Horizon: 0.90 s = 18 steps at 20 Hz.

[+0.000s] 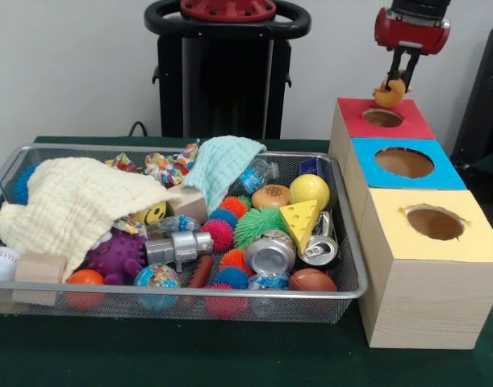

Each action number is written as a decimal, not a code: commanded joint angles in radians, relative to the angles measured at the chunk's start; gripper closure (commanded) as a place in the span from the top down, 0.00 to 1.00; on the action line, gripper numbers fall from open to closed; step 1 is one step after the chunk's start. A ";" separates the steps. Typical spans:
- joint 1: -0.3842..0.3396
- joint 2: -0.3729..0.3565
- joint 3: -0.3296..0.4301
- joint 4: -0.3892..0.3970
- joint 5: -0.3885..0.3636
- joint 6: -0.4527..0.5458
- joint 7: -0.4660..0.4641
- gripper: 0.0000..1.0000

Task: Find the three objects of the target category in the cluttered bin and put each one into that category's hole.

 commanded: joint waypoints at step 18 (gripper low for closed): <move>-0.051 0.095 0.022 -0.171 0.062 0.096 0.207 0.00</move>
